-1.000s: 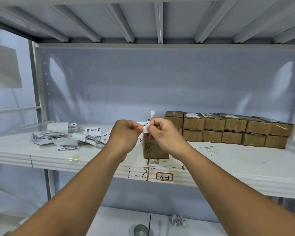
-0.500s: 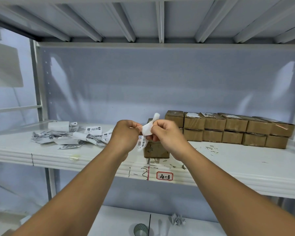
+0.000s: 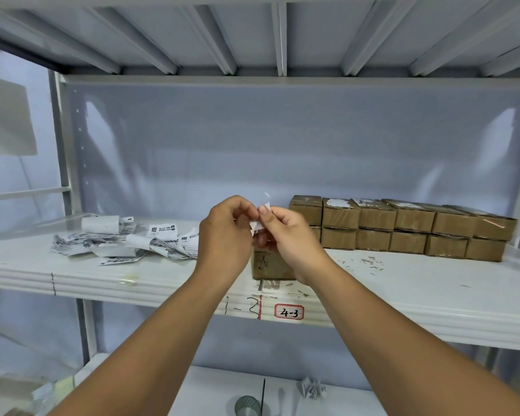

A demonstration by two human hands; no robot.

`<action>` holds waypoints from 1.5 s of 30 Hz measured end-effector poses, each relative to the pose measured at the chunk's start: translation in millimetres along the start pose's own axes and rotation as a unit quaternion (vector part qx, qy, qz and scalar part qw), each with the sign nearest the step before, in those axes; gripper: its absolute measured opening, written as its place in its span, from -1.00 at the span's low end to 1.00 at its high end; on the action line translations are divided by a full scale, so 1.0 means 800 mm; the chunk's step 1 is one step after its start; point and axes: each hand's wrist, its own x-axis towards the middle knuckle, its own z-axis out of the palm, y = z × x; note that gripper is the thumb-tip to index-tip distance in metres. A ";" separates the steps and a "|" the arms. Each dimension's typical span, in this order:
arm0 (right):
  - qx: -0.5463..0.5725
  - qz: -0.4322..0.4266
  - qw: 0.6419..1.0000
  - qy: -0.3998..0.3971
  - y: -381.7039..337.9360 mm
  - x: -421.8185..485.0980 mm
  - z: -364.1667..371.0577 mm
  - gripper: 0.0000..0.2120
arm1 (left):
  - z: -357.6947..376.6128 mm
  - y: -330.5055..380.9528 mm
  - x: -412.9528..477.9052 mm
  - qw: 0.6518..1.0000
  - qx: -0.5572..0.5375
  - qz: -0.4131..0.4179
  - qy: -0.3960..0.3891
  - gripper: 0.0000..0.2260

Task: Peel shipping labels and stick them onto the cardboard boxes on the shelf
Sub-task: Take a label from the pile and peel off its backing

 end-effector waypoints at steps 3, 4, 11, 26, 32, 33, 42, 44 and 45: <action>0.018 0.011 1.000 -0.008 0.000 0.001 -0.001 -0.70 | 0.000 -0.002 0.000 1.000 -0.013 -0.023 0.009 -0.66; 0.018 0.014 1.000 -0.006 -0.001 0.001 -0.001 -0.70 | 0.000 -0.002 0.000 0.999 -0.012 -0.030 0.009 -0.65; 0.030 0.016 0.999 -0.004 0.001 0.003 -0.008 -0.67 | -0.001 -0.013 0.016 0.992 -0.081 -0.094 -0.015 -0.59; 0.008 0.015 0.998 0.066 0.015 0.009 -0.010 -0.73 | -0.003 -0.009 0.025 0.963 -0.197 -0.184 -0.004 -0.76; -0.076 -0.022 0.996 0.040 0.013 0.010 -0.003 -0.76 | 0.011 0.000 0.010 0.976 -0.146 -0.144 -0.076 -0.72; -0.080 -0.021 0.996 0.036 0.012 0.009 -0.002 -0.70 | 0.012 -0.001 0.009 0.976 -0.150 -0.134 -0.082 -0.74; 0.009 0.023 0.999 -0.023 0.010 0.006 -0.012 -0.79 | 0.017 -0.004 0.011 0.976 -0.170 -0.121 -0.055 -0.82; 0.041 0.032 0.999 -0.012 0.011 0.007 -0.011 -0.76 | 0.016 -0.003 0.013 0.974 -0.181 -0.124 -0.062 -0.83; 0.047 0.034 0.998 -0.001 0.011 0.007 -0.010 -0.72 | 0.014 -0.001 0.012 0.970 -0.192 -0.130 -0.069 -0.84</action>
